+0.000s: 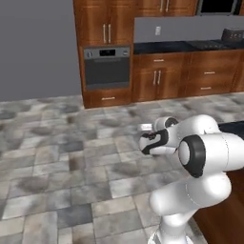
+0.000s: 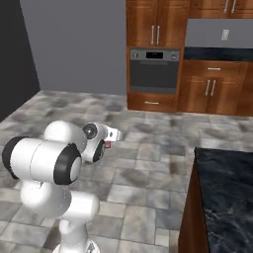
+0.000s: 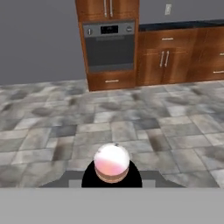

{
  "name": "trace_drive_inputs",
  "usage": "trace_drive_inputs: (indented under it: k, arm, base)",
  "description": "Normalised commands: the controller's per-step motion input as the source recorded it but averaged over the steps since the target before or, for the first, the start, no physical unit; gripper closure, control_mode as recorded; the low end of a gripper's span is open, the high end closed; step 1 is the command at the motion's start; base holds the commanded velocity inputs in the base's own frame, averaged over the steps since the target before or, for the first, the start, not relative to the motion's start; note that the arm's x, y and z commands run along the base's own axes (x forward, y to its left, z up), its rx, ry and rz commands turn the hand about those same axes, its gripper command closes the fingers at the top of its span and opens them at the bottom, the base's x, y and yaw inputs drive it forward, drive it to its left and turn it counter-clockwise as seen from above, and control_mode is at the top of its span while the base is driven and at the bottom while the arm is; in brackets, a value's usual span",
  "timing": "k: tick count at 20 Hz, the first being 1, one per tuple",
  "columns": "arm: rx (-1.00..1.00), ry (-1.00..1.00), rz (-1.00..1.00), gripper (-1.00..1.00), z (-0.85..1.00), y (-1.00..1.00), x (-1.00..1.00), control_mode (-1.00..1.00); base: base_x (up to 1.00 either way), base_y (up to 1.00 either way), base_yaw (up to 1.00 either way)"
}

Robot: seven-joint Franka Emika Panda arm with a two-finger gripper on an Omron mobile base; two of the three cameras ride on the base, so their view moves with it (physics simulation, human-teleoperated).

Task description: Place the large bottle from the dining counter next to the other large bottle outside the sink, and place the small bottle from the dining counter next to the other small bottle inside the sink.

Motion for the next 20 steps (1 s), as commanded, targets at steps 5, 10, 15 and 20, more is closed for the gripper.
trace_drive_inputs:
  k: [5, 10, 15, 20]
  arm:
    - [0.00, 0.00, 0.00, 1.00, 0.00, 0.00, 0.00, 1.00]
    - [0.00, 0.00, 0.00, 1.00, 0.00, 0.00, 0.00, 1.00]
    - [0.00, 0.00, 0.00, 1.00, 0.00, 0.00, 0.00, 1.00]
    - [0.00, 0.00, 0.00, 1.00, 0.00, 0.00, 0.00, 1.00]
  base:
    - [0.90, 0.12, -0.39]
    - [0.80, 0.22, -0.47]
    - [0.78, 0.33, -0.46]
    - [0.76, 0.31, -0.45]
